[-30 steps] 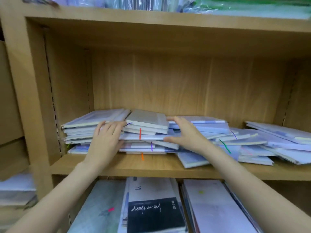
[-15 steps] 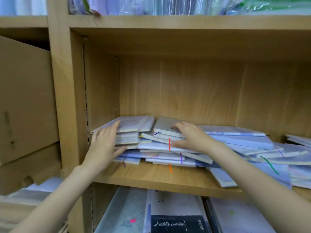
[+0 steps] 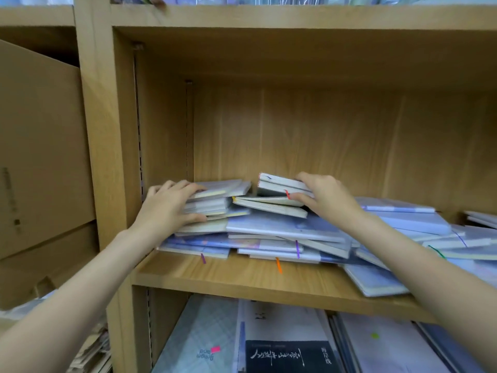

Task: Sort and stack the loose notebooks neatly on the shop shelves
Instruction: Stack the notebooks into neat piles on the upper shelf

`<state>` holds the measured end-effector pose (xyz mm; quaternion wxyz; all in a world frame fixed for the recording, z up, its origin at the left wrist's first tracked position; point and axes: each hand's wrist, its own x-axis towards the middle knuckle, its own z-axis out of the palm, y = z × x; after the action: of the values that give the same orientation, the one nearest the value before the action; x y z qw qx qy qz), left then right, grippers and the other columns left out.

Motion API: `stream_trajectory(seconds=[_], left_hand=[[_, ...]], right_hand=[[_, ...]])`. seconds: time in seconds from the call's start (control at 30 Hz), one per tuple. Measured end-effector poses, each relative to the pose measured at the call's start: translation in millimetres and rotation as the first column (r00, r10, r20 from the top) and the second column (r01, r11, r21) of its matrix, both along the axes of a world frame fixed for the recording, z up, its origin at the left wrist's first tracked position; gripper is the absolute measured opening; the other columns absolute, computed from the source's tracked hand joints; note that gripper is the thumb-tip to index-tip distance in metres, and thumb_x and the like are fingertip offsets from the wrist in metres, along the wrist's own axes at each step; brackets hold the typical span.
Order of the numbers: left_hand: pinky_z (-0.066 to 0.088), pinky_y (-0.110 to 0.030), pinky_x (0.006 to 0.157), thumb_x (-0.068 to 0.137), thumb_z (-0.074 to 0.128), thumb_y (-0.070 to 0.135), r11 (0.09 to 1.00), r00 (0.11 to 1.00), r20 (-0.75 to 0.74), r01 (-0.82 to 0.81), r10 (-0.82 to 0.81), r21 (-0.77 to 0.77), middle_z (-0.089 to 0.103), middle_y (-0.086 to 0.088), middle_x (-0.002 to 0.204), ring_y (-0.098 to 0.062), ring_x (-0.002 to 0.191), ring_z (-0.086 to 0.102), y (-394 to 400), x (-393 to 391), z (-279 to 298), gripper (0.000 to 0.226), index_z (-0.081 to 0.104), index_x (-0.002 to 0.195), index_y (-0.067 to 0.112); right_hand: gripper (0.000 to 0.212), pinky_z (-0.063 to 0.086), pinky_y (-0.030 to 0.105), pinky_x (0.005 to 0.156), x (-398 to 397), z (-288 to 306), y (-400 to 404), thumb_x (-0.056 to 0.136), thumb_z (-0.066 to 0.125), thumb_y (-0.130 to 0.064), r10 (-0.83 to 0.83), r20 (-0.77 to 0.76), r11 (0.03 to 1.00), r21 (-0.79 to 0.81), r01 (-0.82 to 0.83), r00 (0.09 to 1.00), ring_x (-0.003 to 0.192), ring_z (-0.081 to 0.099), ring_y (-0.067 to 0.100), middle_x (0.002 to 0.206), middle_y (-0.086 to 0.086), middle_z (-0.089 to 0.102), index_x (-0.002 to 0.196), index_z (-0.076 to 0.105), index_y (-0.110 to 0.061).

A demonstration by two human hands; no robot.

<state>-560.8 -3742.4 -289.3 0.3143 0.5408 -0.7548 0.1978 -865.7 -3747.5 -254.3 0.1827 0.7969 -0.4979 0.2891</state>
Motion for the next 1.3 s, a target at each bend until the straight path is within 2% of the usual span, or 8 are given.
stream_trajectory(seconds=[0.17,0.27,0.4,0.53,0.8,0.93,1.1,1.3], left_hand=[[0.031,-0.038,0.092,0.083,0.061,0.046,1.000,0.997,-0.069,0.026,-0.025,0.013,0.053,0.007,0.121,-0.017,0.111,0.042,-2.8,-1.9,3.7,0.056,0.044,0.133,0.030],[0.030,-0.037,0.093,0.084,0.060,0.045,0.999,0.998,-0.066,0.015,-0.013,0.033,0.051,0.006,0.124,-0.019,0.113,0.040,1.3,-6.0,-1.1,0.056,0.042,0.135,0.029],[0.031,-0.038,0.094,0.085,0.058,0.045,0.998,0.999,-0.050,-0.011,0.014,0.067,0.048,0.005,0.128,-0.021,0.115,0.038,6.7,-8.0,-6.2,0.057,0.039,0.136,0.030],[0.035,-0.037,0.086,0.086,0.058,0.046,0.997,0.996,-0.082,-0.026,0.033,0.077,0.052,0.004,0.117,-0.019,0.103,0.041,5.1,-6.8,3.9,0.052,0.043,0.132,0.028],[0.036,-0.043,0.097,0.080,0.068,0.042,0.952,0.990,-0.081,-0.087,0.116,0.292,0.047,-0.005,0.132,-0.031,0.120,0.039,9.8,-15.2,7.4,0.065,0.040,0.138,0.032],[0.038,-0.038,0.097,0.084,0.065,0.024,0.992,0.932,-0.356,0.094,-0.061,0.078,0.057,-0.007,0.126,-0.028,0.120,0.048,32.6,-44.3,0.5,0.043,0.056,0.126,0.017],[0.030,-0.041,0.103,0.087,0.060,0.031,0.993,0.996,-0.090,0.020,-0.009,0.113,0.049,0.003,0.129,-0.022,0.125,0.039,41.8,-57.8,-2.6,0.043,0.049,0.128,0.030],[0.036,-0.034,0.103,0.086,0.061,0.009,0.974,0.921,-0.318,0.226,-0.224,-0.030,0.051,0.003,0.128,-0.015,0.122,0.044,44.2,-43.1,-9.2,0.058,0.039,0.139,0.020]], right_hand=[[0.032,0.042,0.030,0.073,19.2,-40.4,13.1,0.078,0.063,-0.030,0.266,-0.260,0.902,-0.273,-0.335,0.928,0.088,0.049,0.023,0.097,0.011,0.061,0.098,0.064,-0.005],[0.031,0.034,0.026,0.063,35.0,-65.8,12.5,0.057,0.086,-0.017,0.133,-0.369,0.914,-0.313,-0.258,0.920,0.069,0.056,0.022,0.079,0.003,0.060,0.080,0.067,-0.010],[0.027,0.029,0.027,0.059,47.8,-70.1,8.2,0.051,0.082,0.001,-0.002,-0.305,0.900,-0.416,-0.132,0.952,0.060,0.054,0.024,0.069,0.004,0.057,0.066,0.063,-0.010],[0.015,0.043,0.030,0.043,37.3,-37.5,18.3,0.078,0.054,-0.020,0.136,-0.089,0.928,-0.337,-0.158,0.987,0.061,0.061,0.027,0.074,0.006,0.059,0.073,0.062,-0.009],[0.019,0.028,0.022,0.066,-3.6,90.2,64.7,0.083,0.062,-0.019,0.214,0.231,0.920,-0.375,-0.116,0.949,0.078,0.052,0.019,0.090,0.013,0.064,0.089,0.063,-0.001],[0.014,0.034,0.031,0.066,-4.8,71.0,87.1,0.086,0.054,-0.022,0.216,0.187,0.878,-0.467,-0.107,0.958,0.075,0.046,0.018,0.085,0.002,0.048,0.087,0.055,-0.008],[0.018,0.040,0.035,0.039,-8.2,63.2,98.7,0.091,0.047,-0.020,0.109,0.099,0.721,-0.693,-0.010,0.989,0.055,0.048,0.031,0.086,0.013,0.052,0.084,0.053,-0.005],[0.025,0.007,0.012,0.041,-8.2,44.8,56.2,0.065,0.077,-0.003,-0.275,-0.101,0.727,-0.672,0.137,0.956,0.031,0.041,0.026,0.071,0.009,0.052,0.069,0.053,-0.008]])
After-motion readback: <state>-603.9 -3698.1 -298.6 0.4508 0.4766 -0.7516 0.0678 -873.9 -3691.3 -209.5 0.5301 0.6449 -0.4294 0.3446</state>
